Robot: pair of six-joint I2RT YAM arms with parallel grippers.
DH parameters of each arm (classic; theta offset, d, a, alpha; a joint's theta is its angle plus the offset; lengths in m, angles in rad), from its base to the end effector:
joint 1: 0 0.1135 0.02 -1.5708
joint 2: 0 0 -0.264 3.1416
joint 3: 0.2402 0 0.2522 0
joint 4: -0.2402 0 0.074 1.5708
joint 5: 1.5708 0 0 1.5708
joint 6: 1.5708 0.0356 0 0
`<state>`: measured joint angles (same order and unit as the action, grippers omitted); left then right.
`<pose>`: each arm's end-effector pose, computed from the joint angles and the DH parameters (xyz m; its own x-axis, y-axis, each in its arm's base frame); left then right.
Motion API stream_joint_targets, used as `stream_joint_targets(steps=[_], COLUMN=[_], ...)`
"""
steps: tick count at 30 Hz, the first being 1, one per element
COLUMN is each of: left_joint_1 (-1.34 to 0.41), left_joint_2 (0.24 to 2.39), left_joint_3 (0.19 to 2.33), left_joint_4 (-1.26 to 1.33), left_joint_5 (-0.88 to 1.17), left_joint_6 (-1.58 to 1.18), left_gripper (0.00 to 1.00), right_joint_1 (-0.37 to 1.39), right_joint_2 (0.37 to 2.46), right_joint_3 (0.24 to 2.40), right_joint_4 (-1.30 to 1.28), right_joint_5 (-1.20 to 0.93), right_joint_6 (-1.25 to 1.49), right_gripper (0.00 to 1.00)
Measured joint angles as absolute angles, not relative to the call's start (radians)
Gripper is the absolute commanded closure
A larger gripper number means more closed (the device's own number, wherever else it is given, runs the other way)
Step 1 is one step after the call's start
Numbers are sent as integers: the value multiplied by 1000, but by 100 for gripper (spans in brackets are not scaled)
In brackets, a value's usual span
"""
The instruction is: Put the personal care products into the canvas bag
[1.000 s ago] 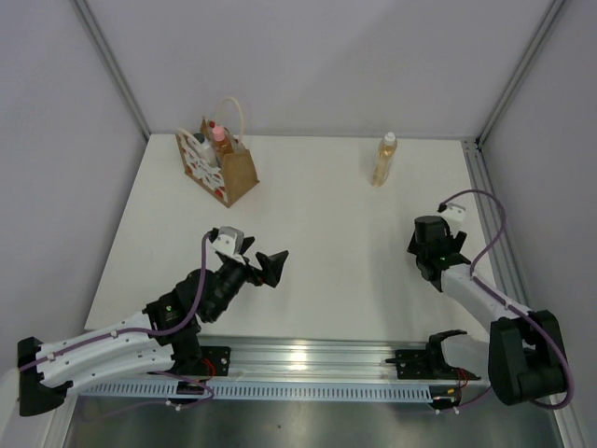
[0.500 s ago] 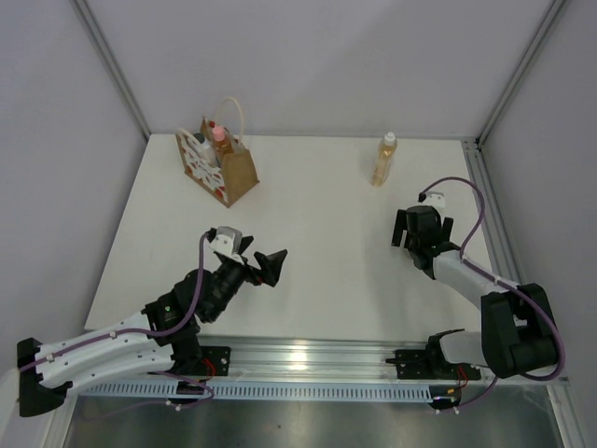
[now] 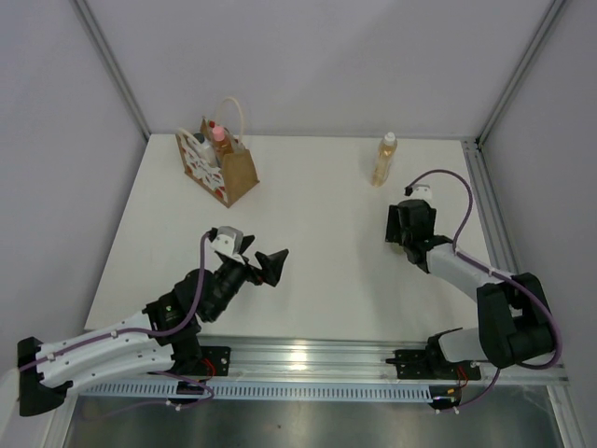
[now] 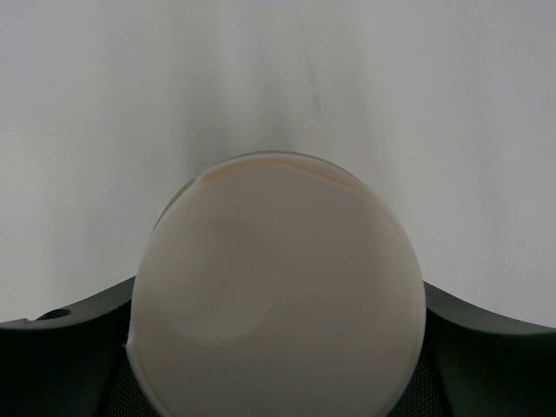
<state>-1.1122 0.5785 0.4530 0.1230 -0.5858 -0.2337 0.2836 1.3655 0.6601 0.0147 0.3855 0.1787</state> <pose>0.0855 -0.1286 0.2865 -0.1174 -0.1980 -0.9731 0.4885 0.8416 -0.2302 0.2668 0.0638 0.1907 -0.5985 -0.0029 -0.8011 0.1274 0.9869 -0.0987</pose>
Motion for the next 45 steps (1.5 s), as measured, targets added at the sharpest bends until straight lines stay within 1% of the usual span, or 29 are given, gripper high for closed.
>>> stream_joint_targets(steps=[3, 7, 13, 15, 18, 19, 20, 21, 24, 27, 33, 38, 41, 45], left_joint_1=[-1112, -1112, -1112, -1112, -1112, -1112, -1112, -1112, -1112, -1112, -1101, -1009, -964, -957], left_joint_2=[589, 582, 561, 562, 570, 575, 581, 586, 601, 615, 671, 833, 942, 1102], left_joint_3=[451, 432, 411, 410, 407, 407, 407, 407, 407, 407, 409, 487, 551, 666], left_joint_4=[139, 157, 169, 178, 194, 200, 201, 201, 201, 201, 208, 192, 190, 194], left_joint_5=[-577, -566, -562, -561, -561, -561, -561, -561, -561, -550, -479, -329, -264, -211], left_joint_6=[-226, -223, -206, -200, -197, -193, -190, -189, -182, -179, -177, -229, -253, -254], left_gripper=[1, 1, 1, 1, 1, 1, 1, 1, 1, 1, 1, 1, 1, 1], right_joint_1=[356, 462, 617, 653, 706, 719, 729, 739, 749, 748, 690, 579, 565, 565], right_joint_2=[1366, 1382, 1487, 1520, 1565, 1569, 1572, 1572, 1559, 1501, 1287, 1028, 897, 776], right_joint_3=[667, 684, 761, 782, 820, 826, 835, 844, 867, 881, 964, 968, 938, 864], right_joint_4=[4, 6, 54, 80, 97, 97, 94, 92, 80, 32, -153, -251, -268, -283], right_joint_5=[354, 326, 324, 320, 326, 326, 325, 323, 317, 311, 283, 261, 236, 184], right_joint_6=[193, 220, 233, 234, 231, 233, 233, 234, 232, 234, 265, 281, 289, 307], right_gripper=[49, 49, 43, 34, 14, 11, 3, 1, 1, 1, 0, 1, 0, 0])
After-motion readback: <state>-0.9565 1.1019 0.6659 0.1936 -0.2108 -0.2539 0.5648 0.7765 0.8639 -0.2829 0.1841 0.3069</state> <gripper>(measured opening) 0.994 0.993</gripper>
